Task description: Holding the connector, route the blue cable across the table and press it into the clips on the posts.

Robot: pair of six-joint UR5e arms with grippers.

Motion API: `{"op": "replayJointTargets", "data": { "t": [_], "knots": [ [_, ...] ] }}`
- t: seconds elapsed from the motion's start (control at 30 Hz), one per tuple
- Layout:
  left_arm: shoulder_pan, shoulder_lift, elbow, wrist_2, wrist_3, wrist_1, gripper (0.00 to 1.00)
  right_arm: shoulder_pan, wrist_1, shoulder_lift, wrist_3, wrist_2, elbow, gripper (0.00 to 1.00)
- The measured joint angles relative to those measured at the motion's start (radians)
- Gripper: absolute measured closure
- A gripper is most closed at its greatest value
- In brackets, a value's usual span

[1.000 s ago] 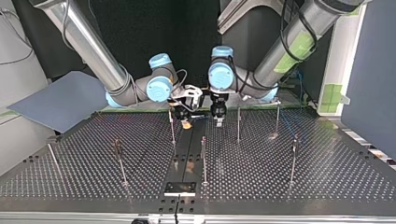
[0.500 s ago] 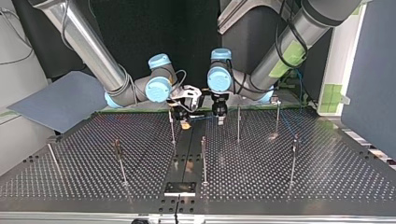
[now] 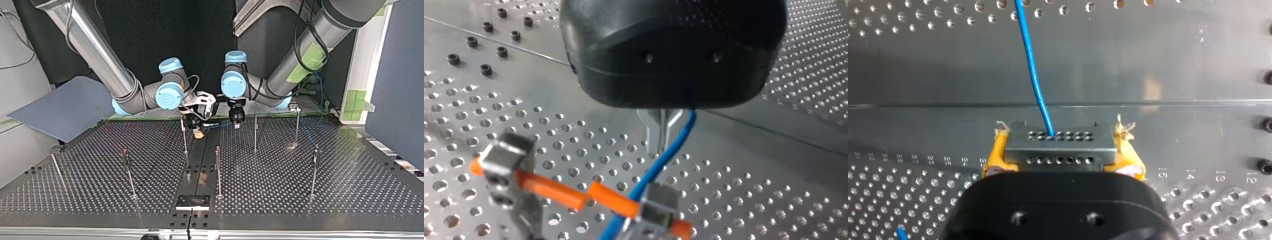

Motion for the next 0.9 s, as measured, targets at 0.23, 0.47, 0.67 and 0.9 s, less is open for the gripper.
{"op": "replayJointTargets", "data": {
  "t": [0.23, 0.47, 0.67, 0.9],
  "knots": [
    [-0.003, 0.022, 0.000, -0.019, -0.002, -0.044, 0.99, 0.000, 0.020, -0.012, -0.001, -0.001, 0.000, 1.00],
    [-0.009, 0.086, 0.000, -0.066, -0.006, -0.062, 0.99, -0.004, 0.030, -0.061, 0.000, -0.001, 0.000, 1.00],
    [-0.016, 0.151, 0.000, -0.070, -0.005, -0.079, 0.99, -0.003, 0.053, -0.095, 0.000, -0.001, 0.000, 1.00],
    [-0.030, 0.202, -0.001, -0.074, -0.002, -0.101, 0.99, -0.002, 0.083, -0.144, 0.001, -0.002, 0.000, 1.00]
  ]
}}
